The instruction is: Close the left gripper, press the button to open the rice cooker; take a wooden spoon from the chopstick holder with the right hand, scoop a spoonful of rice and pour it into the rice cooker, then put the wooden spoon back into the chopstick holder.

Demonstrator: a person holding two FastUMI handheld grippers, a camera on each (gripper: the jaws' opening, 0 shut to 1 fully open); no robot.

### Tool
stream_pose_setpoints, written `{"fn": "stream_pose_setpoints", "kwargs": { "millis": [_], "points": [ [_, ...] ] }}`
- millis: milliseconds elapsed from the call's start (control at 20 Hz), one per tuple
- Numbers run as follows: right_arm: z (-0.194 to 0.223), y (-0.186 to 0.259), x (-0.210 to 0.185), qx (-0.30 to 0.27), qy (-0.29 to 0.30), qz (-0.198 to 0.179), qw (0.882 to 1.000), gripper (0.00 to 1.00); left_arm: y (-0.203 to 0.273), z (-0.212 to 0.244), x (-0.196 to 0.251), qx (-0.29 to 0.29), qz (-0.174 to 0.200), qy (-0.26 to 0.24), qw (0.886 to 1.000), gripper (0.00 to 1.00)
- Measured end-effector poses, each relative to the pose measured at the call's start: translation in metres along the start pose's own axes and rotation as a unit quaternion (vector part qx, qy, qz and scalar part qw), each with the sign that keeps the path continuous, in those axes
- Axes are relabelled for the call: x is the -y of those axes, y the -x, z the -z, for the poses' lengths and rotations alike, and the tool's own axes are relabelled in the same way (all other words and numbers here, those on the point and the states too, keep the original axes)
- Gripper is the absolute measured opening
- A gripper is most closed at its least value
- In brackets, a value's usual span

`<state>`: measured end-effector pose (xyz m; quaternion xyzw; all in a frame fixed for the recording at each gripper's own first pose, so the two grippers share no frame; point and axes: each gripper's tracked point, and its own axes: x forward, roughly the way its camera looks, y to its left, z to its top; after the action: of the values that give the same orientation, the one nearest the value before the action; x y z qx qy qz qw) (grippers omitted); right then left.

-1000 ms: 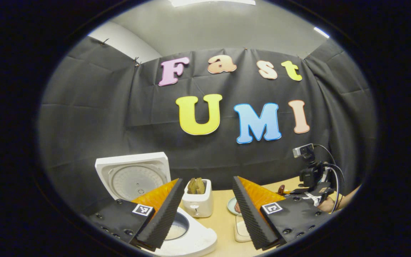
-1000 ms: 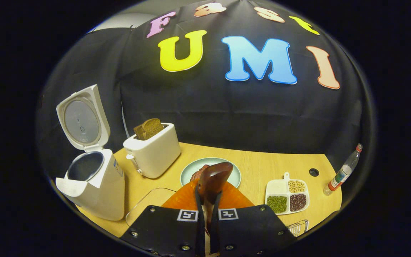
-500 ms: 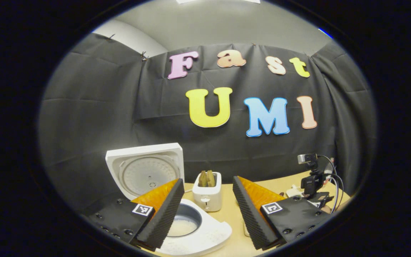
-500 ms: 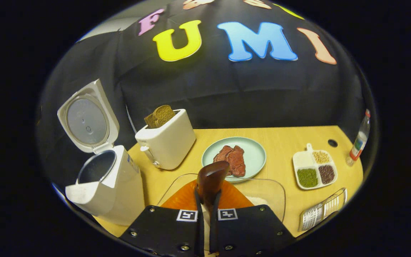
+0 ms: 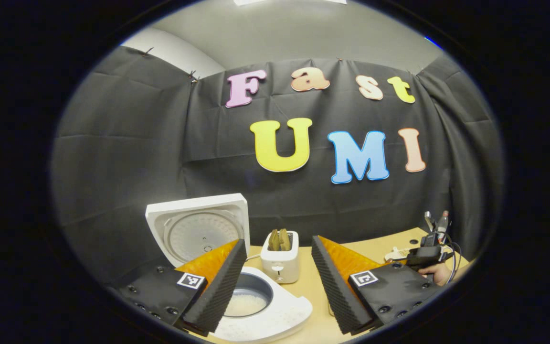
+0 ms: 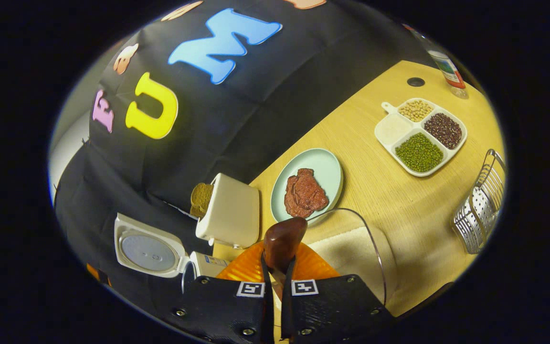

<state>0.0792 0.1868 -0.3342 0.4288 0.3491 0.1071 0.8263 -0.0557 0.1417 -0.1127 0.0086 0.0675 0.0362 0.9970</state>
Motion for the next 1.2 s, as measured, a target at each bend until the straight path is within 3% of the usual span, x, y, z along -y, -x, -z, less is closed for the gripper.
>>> {"fn": "stream_pose_setpoints", "kwargs": {
  "millis": [350, 600, 950, 1000, 1100, 1200],
  "points": [
    [-0.051, 0.04, -0.034, 0.048, -0.04, -0.054, 0.997, 0.06, 0.001, -0.01, 0.004, 0.016, 0.004, 0.006, 1.0, 0.99],
    [-0.075, 0.071, -0.064, 0.072, -0.108, -0.103, 0.986, 0.06, 0.001, -0.008, 0.002, 0.019, 0.009, 0.014, 1.0, 0.95],
    [-0.056, 0.081, -0.099, 0.063, -0.166, -0.141, 0.974, 0.06, 0.006, -0.013, -0.013, 0.032, 0.018, 0.009, 0.999, 0.99],
    [-0.052, 0.08, -0.104, 0.059, -0.17, -0.144, 0.973, 0.06, 0.007, -0.012, -0.018, 0.032, 0.018, 0.008, 0.999, 0.92],
    [-0.044, 0.076, -0.114, 0.055, -0.168, -0.147, 0.973, 0.06, 0.009, -0.01, -0.029, 0.033, 0.016, 0.01, 0.999, 0.99],
    [-0.038, 0.073, -0.127, 0.054, -0.157, -0.151, 0.975, 0.06, 0.015, -0.01, -0.037, 0.034, 0.02, 0.016, 0.999, 0.95]
  ]
}}
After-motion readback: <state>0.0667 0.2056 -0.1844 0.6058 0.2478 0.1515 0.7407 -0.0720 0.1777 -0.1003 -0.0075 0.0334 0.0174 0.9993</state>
